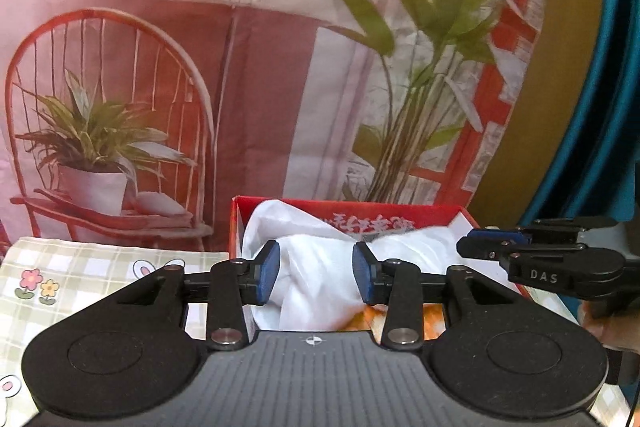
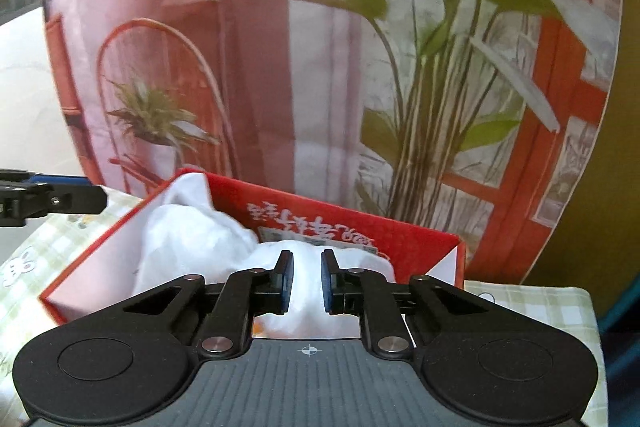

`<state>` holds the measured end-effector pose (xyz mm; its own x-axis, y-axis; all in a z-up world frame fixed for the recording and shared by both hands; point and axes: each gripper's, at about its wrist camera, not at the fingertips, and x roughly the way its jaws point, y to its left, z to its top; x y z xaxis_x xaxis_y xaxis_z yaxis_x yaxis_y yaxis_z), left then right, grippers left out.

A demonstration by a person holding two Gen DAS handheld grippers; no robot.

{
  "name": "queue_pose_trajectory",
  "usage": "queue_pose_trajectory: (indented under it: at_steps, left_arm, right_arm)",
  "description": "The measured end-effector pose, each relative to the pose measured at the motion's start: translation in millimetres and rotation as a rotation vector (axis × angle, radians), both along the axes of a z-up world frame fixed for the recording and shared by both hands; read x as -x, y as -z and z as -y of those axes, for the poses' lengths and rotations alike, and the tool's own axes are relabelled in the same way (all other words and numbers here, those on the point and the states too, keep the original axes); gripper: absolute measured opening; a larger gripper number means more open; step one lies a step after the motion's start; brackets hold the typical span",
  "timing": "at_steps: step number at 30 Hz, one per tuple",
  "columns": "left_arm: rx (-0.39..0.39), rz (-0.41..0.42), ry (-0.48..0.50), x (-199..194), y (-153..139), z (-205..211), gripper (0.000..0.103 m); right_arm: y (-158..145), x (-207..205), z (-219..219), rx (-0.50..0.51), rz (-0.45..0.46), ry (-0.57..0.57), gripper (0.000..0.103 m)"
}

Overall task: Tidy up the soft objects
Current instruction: 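Lift the white bundle into the red box and open both grippers, then move both grippers down to the blue wet-wipe pack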

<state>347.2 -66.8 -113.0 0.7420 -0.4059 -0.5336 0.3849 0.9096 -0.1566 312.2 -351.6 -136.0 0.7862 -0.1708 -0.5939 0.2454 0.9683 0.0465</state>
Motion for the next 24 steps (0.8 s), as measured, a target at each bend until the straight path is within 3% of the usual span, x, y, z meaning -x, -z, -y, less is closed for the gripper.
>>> queue_pose_trajectory:
  at_steps: [11, 17, 24]
  left_arm:
    - [-0.03, -0.051, 0.029, 69.6, 9.9, -13.3, 0.048]
    - [-0.039, -0.117, 0.051, 96.1, 33.6, -25.6, 0.05]
    - [-0.036, -0.191, 0.073, 112.2, 63.0, -33.5, 0.056]
  right_arm:
    - [-11.9, 72.9, -49.5, -0.047, 0.078, -0.078, 0.015]
    - [2.2, 110.3, -78.2, -0.074, 0.089, -0.111, 0.022]
    - [32.1, 132.5, -107.0, -0.127, 0.035, -0.148, 0.027]
